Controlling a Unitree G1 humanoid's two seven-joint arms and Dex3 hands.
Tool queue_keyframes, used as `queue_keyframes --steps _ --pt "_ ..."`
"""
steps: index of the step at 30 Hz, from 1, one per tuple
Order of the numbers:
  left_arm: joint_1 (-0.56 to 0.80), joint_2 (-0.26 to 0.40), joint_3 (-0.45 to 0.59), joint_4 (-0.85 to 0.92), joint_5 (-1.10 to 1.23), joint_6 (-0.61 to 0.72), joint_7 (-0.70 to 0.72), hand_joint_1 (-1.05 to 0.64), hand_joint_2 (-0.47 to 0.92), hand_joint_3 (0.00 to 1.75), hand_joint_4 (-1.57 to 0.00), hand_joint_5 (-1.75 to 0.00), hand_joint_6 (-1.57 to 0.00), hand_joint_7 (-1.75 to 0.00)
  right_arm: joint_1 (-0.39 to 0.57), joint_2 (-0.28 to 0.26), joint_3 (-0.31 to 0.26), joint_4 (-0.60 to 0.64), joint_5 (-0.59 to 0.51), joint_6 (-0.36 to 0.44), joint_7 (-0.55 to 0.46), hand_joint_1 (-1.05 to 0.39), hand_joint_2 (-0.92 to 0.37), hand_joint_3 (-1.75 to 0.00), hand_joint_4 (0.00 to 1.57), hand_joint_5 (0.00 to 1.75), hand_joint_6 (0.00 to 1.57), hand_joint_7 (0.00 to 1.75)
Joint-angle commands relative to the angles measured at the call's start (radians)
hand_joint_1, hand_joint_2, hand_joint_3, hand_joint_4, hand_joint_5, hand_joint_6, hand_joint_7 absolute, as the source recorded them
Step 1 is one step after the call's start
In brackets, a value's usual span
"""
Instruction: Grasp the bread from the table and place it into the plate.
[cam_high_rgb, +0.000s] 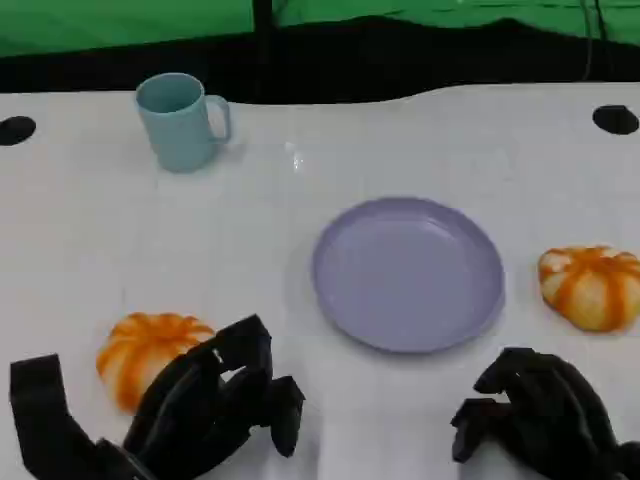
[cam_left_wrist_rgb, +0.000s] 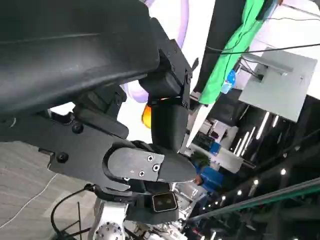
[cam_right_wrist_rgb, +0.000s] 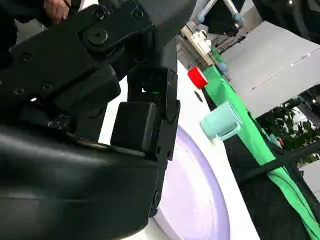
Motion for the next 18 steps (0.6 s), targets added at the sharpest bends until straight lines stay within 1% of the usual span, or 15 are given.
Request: queue_keyframes --steps 1,5,18 --pt "0.008 0.009 0.002 -0.009 0.003 -0.005 0.001 -0.69 0.92 0.22 -0.86 -1.75 -0.65 -1.75 0.014 -0.013 -0.003 -0.017 0.007 -0.005 0.006 -1.02 -0.77 -0.01 1.56 0.73 1.57 0.34" --pt "0.007 0.013 0.0 -0.011 0.003 0.008 0.007 -0.7 0.92 0.22 -0.87 -1.75 -0.66 -1.75 0.016 -0.011 -0.005 -0.029 0.015 0.015 -0.005 -1.02 -0.75 0.0 1.57 0.73 1.57 0.35" --pt "0.004 0.015 0.002 -0.01 0.003 0.004 0.003 -0.69 0.92 0.22 -0.86 -1.75 -0.65 -1.75 0.012 -0.008 -0.003 -0.023 0.008 0.008 -0.006 -1.03 -0.75 0.0 1.57 0.73 1.57 0.34"
